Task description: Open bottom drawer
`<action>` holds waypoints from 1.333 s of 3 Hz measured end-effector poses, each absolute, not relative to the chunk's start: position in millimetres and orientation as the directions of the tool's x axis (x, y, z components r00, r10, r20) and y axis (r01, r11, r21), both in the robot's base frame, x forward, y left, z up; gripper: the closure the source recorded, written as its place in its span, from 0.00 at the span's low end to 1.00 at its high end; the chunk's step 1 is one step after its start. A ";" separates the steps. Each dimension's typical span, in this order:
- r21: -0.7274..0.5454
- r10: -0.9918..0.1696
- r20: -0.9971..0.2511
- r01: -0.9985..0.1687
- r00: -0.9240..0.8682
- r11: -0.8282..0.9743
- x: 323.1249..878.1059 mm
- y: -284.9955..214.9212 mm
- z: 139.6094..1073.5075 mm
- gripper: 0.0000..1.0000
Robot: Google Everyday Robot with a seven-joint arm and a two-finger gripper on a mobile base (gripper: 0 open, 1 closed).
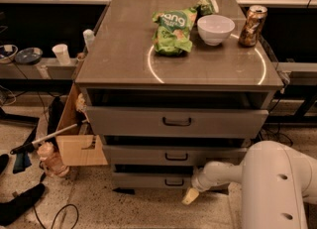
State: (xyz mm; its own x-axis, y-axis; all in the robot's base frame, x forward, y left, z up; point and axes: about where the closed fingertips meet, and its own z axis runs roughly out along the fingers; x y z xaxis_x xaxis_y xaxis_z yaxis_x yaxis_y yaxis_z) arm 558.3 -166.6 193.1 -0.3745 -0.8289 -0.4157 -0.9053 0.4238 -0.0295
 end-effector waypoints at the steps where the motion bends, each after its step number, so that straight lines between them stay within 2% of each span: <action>1: -0.020 -0.824 -0.414 -0.901 -0.387 0.434 547.8 -170.4 190.6 0.00; 3: 0.012 -0.819 -0.402 -0.897 -0.410 0.443 507.6 -190.5 201.0 0.00; 4: 0.012 -0.819 -0.401 -0.896 -0.410 0.443 507.3 -190.8 201.0 0.00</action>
Offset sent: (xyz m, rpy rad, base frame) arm -0.0415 -0.0259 0.0074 -0.0115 0.0220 -0.0295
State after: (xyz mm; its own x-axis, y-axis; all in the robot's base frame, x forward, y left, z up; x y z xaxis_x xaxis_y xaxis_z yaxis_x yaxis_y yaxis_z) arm 507.3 -190.8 201.0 -0.4101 -0.8189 -0.4014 -0.8965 0.4430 0.0122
